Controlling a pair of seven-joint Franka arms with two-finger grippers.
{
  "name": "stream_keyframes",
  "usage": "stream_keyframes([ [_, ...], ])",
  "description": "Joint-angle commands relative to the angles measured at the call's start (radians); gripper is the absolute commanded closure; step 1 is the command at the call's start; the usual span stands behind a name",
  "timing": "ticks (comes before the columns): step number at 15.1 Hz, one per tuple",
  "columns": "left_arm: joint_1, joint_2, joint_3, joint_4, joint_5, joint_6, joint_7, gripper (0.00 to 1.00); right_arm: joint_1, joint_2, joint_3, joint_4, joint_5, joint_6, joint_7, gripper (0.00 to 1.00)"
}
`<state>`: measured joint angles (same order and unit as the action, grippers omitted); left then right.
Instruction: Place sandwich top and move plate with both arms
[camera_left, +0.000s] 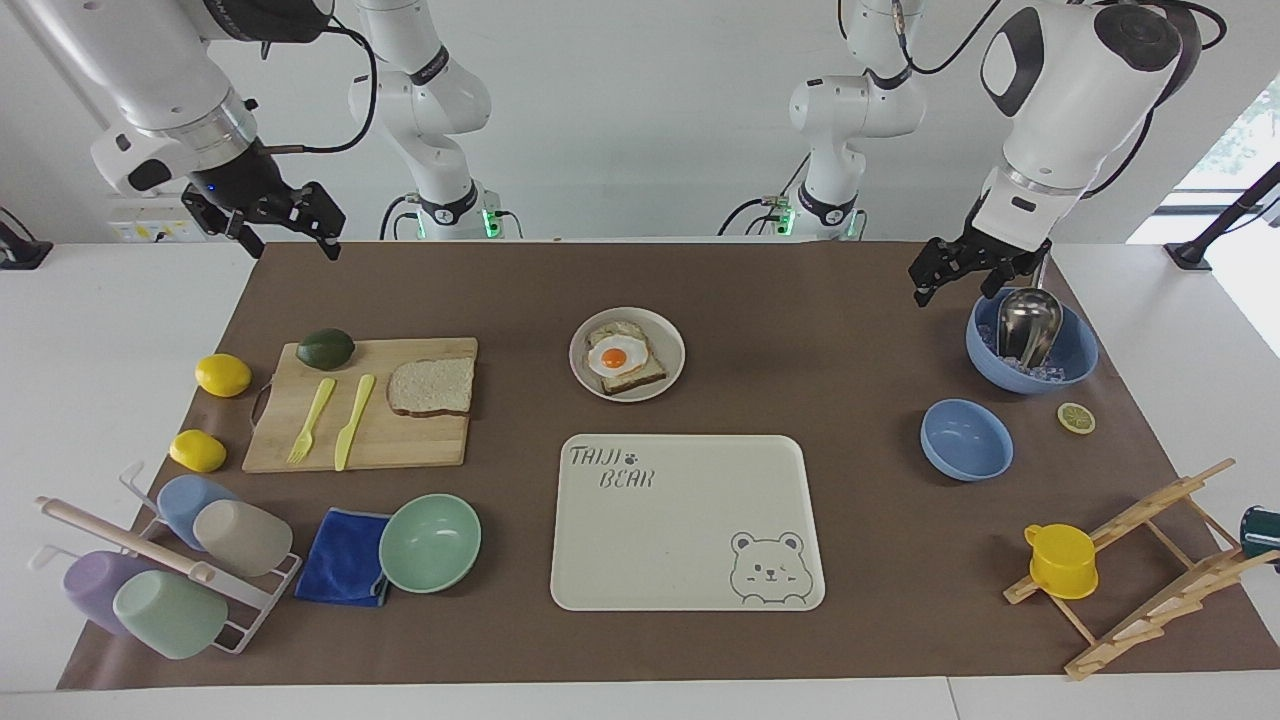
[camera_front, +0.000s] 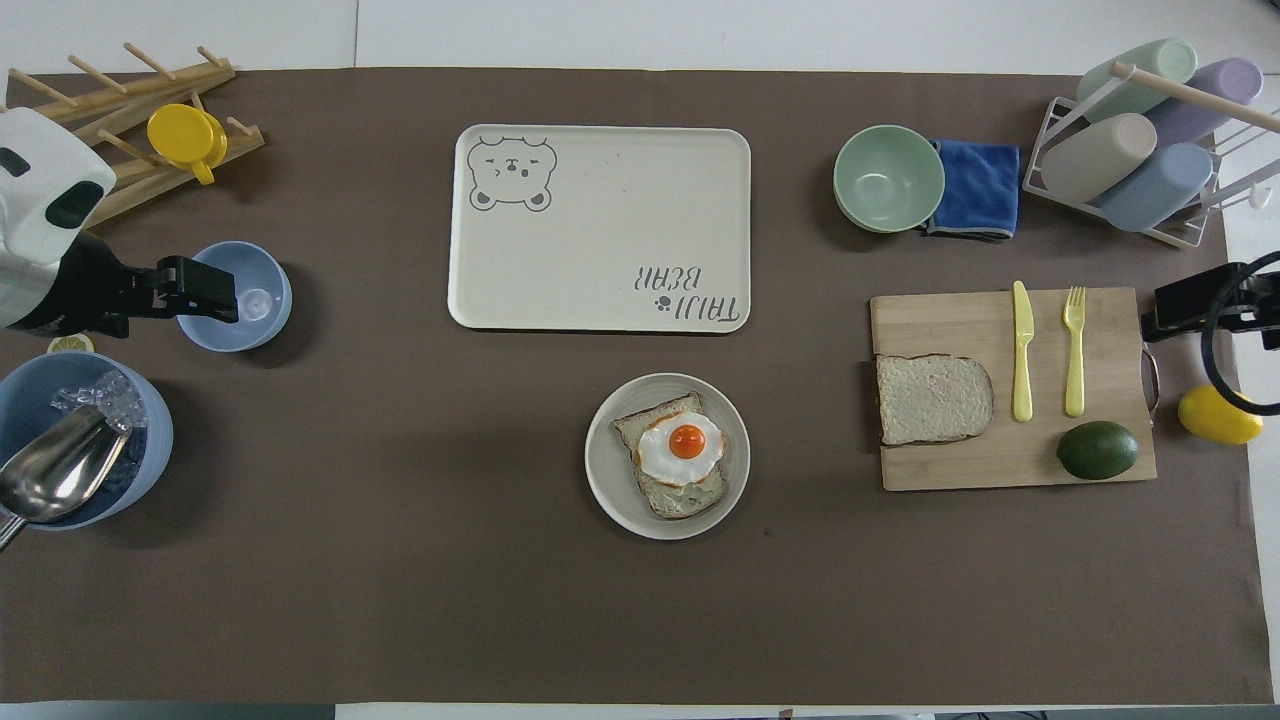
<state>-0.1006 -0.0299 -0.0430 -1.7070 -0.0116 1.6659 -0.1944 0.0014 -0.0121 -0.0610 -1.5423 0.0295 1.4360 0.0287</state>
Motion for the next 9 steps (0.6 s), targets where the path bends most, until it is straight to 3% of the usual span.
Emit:
stream_keyframes([
  [1, 0.007, -0.013, -0.003, -0.005, -0.007, 0.002, 0.006, 0.00, -0.003, 0.009, 0.006, 0.022, -0.026, -0.022, -0.021, 0.00],
  [7, 0.007, -0.013, -0.003, -0.005, -0.005, 0.002, 0.006, 0.00, -0.003, 0.009, 0.018, 0.005, -0.051, -0.002, -0.007, 0.00],
  [9, 0.007, -0.013, -0.003, -0.005, -0.007, 0.002, 0.006, 0.00, -0.004, 0.015, 0.125, -0.010, -0.184, 0.000, 0.032, 0.00],
])
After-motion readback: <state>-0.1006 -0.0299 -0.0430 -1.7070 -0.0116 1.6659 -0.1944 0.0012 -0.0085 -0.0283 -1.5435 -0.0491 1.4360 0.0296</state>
